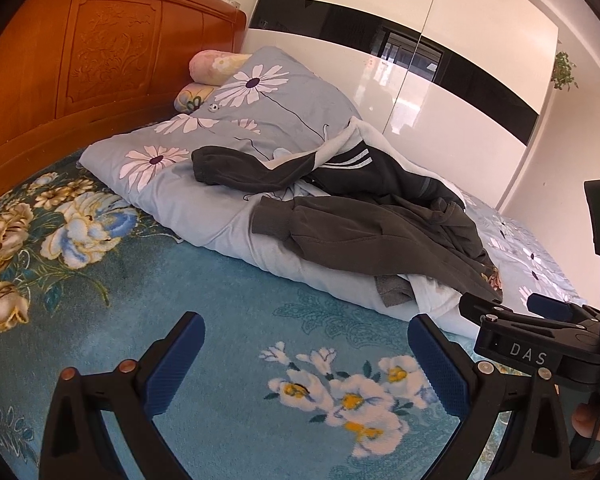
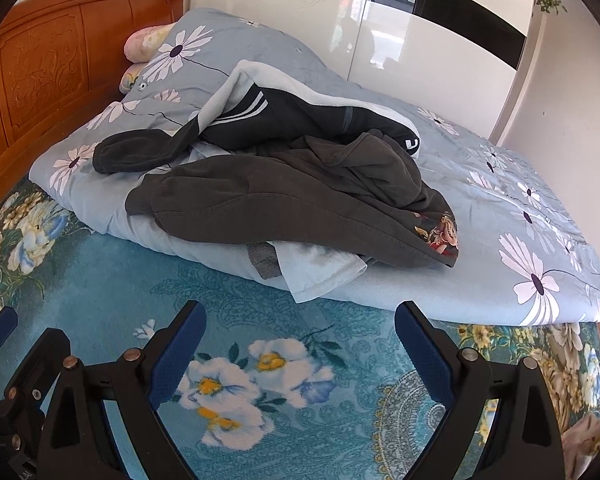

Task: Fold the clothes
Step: 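Move both tools toward the pile of clothes on the duvet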

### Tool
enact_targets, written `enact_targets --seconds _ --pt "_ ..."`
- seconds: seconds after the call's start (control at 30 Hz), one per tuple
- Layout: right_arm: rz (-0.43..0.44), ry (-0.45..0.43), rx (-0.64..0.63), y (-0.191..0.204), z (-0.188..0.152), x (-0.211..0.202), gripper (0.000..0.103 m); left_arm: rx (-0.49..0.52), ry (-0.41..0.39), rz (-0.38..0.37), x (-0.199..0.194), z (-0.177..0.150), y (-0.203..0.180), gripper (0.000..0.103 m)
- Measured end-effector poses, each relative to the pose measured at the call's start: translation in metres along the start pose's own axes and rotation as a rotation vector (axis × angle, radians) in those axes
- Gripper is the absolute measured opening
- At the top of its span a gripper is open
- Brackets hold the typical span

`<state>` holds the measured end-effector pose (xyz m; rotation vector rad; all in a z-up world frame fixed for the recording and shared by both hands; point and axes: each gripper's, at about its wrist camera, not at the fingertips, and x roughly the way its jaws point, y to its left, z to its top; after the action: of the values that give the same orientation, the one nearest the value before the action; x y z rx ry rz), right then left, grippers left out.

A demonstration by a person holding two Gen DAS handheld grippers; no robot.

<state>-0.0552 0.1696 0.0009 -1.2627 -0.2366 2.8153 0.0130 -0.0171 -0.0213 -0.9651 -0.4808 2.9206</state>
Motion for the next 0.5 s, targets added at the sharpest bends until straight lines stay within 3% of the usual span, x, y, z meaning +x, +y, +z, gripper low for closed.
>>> enact_targets --seconds 0.5 --pt "-0.043 0.015 -0.017 0.0076 -0.0050 0.0044 0.096 -0.031 0.006 0.024 0.0043 -0.0123 0.0045 0.103"
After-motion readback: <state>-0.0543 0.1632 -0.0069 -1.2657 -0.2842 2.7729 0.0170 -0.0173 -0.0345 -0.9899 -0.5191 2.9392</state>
